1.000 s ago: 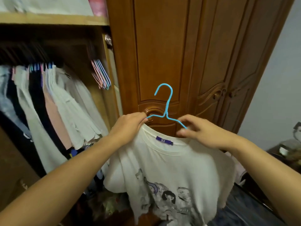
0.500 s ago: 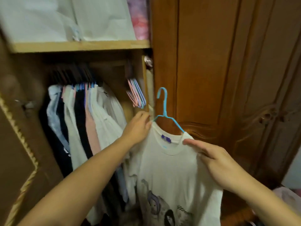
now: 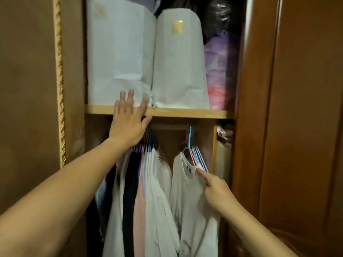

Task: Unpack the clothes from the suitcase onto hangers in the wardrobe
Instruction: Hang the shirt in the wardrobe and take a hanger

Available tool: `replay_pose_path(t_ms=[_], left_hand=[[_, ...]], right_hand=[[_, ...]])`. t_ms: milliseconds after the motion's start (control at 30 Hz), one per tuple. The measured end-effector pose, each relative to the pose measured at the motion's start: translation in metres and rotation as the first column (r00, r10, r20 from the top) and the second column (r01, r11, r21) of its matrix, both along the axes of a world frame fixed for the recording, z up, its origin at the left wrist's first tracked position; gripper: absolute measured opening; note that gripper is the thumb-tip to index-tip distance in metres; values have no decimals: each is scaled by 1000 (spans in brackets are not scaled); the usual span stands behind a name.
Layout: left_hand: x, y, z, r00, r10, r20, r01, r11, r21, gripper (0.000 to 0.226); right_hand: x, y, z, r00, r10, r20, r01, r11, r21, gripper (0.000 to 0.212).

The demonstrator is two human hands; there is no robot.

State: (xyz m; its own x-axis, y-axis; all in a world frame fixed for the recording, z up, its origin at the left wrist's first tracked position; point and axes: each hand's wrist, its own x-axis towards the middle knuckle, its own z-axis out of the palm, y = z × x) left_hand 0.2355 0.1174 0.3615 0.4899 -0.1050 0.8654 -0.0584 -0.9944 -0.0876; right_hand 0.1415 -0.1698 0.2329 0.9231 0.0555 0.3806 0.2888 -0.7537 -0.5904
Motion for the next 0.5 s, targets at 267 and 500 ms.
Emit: replay_pose_path(t_ms=[267,500], left_hand=[[22,5,10,1000,-4,-9,4,997,-76,64],[26,2,6,999,-23,35,26,995,-93,64]], right_hand=[[134,58,39,999,13,-35,-11,999,50,66],[147,79,-18,995,68,-73,-48,966,252,70]])
